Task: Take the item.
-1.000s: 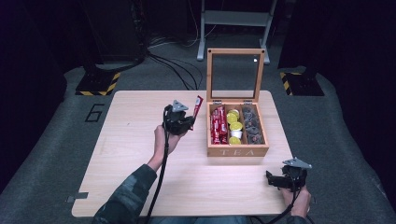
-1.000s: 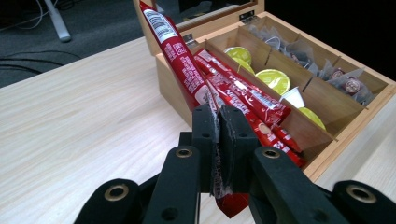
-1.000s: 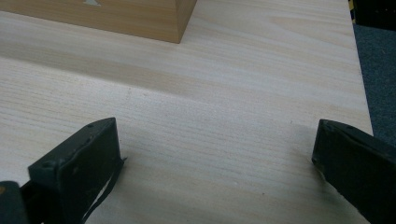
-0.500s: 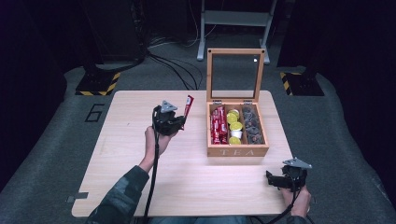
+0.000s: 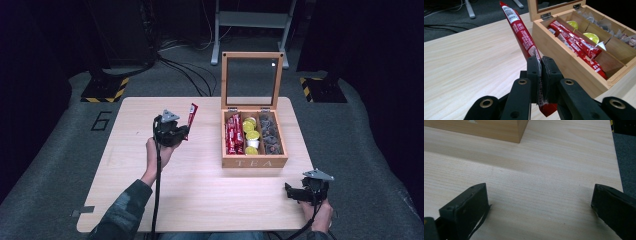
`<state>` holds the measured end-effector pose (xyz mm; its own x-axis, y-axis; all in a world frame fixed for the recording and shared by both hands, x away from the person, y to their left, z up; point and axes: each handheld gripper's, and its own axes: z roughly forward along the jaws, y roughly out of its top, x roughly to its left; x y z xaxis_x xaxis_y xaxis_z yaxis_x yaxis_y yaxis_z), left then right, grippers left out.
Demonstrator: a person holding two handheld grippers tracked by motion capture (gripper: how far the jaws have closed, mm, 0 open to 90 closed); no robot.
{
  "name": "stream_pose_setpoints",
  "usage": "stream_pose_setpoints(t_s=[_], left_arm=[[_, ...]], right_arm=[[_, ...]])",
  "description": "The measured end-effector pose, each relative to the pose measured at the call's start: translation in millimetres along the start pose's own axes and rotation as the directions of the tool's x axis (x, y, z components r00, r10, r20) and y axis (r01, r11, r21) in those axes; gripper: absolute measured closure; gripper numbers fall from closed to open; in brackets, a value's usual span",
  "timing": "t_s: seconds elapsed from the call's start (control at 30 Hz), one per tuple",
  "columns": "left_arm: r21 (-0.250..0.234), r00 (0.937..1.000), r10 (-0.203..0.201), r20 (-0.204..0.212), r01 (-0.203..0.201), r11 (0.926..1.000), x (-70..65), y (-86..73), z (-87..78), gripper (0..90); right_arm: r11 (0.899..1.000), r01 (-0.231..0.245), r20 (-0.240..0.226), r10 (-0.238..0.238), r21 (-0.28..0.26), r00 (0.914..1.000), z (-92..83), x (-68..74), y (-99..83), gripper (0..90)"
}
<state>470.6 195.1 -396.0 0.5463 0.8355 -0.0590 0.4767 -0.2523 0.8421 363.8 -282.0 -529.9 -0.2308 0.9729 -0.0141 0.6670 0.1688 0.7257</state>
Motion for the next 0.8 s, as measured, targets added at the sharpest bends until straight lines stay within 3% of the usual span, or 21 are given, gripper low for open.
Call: stream_pose_setpoints(t_s=[0.47, 0.8], left_arm=[[-0.007, 0.9990, -0.025, -0.037, 0.025, 0.9997, 18.8, -9.2, -12.8, 84.4], [0.020, 0.9973, -0.044, -0.058, 0.045, 0.9988, 32.8, -28.4, -18.7, 84.5]], right_arm=[[1.000, 0.000, 0.002, 0.000, 0.000, 1.0000, -0.1, 0.1, 0.0, 0.4], [1.000, 0.001, 0.001, -0.001, 0.001, 1.0000, -0.1, 0.0, 0.0, 0.4]])
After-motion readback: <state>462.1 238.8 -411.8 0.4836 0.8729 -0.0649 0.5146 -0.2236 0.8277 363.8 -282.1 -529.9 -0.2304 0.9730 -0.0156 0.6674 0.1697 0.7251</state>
